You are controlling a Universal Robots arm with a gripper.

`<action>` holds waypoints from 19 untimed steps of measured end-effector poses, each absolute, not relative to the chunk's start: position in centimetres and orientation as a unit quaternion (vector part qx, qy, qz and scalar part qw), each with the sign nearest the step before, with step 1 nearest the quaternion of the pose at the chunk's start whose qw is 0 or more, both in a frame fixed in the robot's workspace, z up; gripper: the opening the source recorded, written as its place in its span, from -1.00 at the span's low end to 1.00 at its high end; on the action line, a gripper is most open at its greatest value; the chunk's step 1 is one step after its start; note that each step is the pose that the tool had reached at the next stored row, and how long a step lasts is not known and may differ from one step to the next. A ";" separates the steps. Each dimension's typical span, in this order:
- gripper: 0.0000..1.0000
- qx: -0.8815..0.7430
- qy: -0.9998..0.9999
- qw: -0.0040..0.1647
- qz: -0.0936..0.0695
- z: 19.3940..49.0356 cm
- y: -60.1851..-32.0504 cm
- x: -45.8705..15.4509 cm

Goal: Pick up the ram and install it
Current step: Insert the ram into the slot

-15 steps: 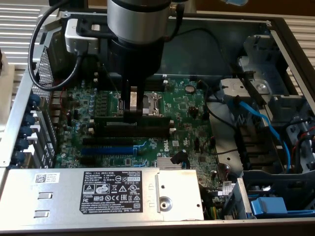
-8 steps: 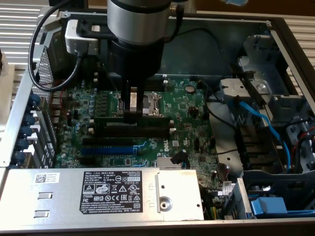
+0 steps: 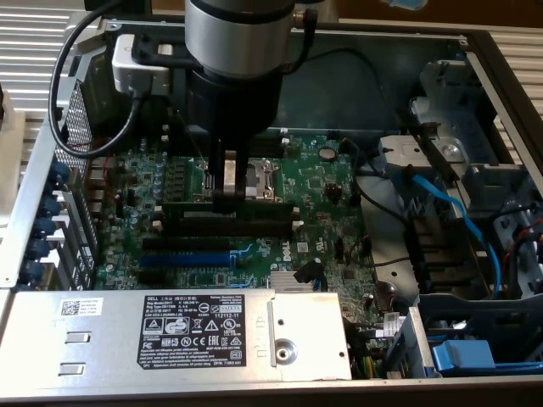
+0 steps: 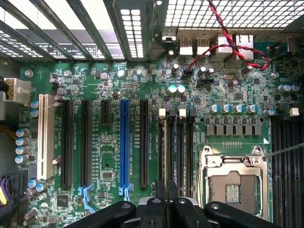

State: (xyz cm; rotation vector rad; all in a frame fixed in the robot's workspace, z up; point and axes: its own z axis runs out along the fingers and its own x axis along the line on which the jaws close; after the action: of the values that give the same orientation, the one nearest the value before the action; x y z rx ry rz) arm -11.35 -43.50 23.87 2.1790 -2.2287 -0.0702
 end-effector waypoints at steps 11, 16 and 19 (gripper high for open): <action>-0.76 0.698 -0.716 0.012 -0.023 23.7 -43.5 -11.4; -0.76 0.699 -0.715 0.012 -0.022 23.7 -43.5 -11.4; -0.76 0.699 -0.715 0.012 -0.022 23.7 -43.5 -11.4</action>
State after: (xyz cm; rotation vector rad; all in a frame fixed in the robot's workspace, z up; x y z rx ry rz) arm -11.40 -43.54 23.65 2.1789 -2.2288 -0.0701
